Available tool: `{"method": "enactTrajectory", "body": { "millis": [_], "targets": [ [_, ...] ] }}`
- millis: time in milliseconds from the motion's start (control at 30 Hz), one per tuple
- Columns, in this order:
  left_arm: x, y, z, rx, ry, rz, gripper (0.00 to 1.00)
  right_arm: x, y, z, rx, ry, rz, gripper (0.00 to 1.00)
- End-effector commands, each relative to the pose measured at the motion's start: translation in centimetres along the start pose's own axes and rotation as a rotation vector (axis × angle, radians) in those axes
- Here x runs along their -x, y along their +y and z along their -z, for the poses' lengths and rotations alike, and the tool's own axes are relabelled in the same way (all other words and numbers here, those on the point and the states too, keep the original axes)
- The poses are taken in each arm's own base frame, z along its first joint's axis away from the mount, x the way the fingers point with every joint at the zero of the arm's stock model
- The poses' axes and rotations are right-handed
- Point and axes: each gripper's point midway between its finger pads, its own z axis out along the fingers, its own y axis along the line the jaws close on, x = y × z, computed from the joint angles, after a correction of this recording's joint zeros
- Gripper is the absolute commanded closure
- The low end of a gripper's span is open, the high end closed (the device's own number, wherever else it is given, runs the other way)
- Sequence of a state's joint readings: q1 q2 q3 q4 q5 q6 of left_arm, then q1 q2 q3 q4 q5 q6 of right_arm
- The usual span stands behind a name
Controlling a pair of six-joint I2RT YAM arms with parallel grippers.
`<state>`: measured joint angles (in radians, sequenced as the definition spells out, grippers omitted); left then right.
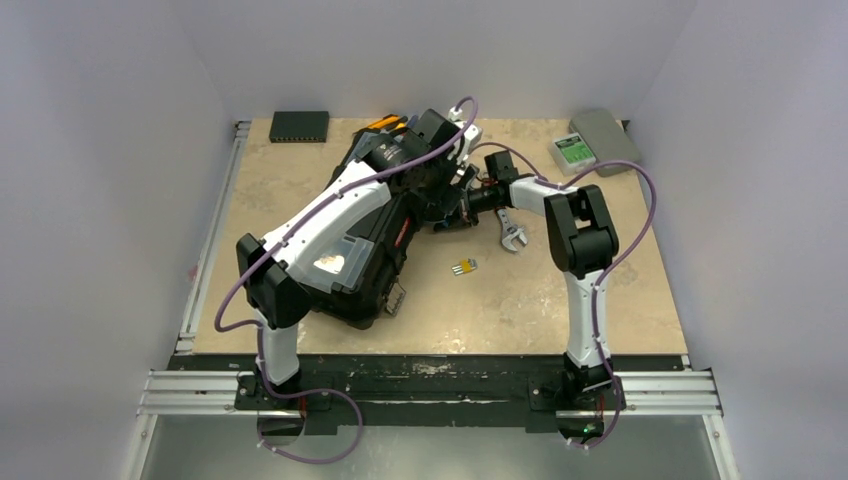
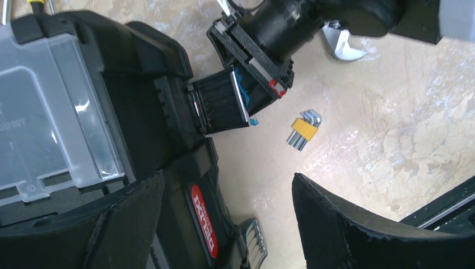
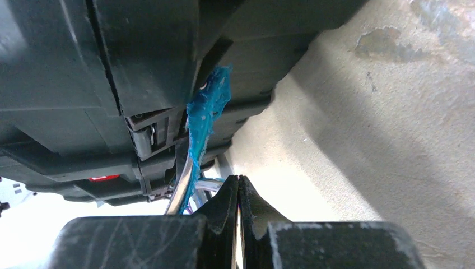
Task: Pack the tool kit
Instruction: Close the toolbox at the center of the board.
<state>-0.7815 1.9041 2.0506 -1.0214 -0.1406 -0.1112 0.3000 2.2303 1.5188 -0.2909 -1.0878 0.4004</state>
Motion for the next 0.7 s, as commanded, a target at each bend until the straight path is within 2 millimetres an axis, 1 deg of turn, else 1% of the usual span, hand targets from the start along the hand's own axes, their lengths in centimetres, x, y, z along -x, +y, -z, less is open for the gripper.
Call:
{"method": "enactTrajectory", "body": {
  "millis": [0, 167, 333, 500, 567, 600, 667],
  "targets": [
    [1.9, -0.7, 0.6, -0.035, -0.046, -0.002, 0.20, 1.9, 3.9, 1.2, 0.046, -0.084, 0.081, 1.00],
    [1.5, -1.3, -0.6, -0.059, -0.005, -0.014, 0.23, 2.0, 4.4, 1.3, 0.047, -0.099, 0.080, 1.00],
    [1.0, -1.7, -2.4, -0.074, 0.037, -0.029, 0.26, 2.1, 4.7, 1.4, 0.043, -0.107, 0.083, 1.00],
    [-0.1, -1.1, -4.4, -0.064, 0.099, 0.021, 0.27, 2.2, 4.7, 1.3, 0.040, -0.109, 0.079, 1.00],
    [-0.5, -0.7, -5.1, -0.065, 0.121, 0.053, 0.32, 2.3, 4.7, 1.3, 0.041, -0.109, 0.079, 1.00],
    [-0.7, -0.5, -5.5, -0.067, 0.131, 0.071, 0.36, 2.2, 4.7, 1.3, 0.041, -0.108, 0.079, 1.00],
    [-0.9, -0.5, -6.1, -0.077, 0.141, 0.085, 0.43, 2.3, 4.7, 1.3, 0.040, -0.109, 0.080, 1.00]
  ]
}}
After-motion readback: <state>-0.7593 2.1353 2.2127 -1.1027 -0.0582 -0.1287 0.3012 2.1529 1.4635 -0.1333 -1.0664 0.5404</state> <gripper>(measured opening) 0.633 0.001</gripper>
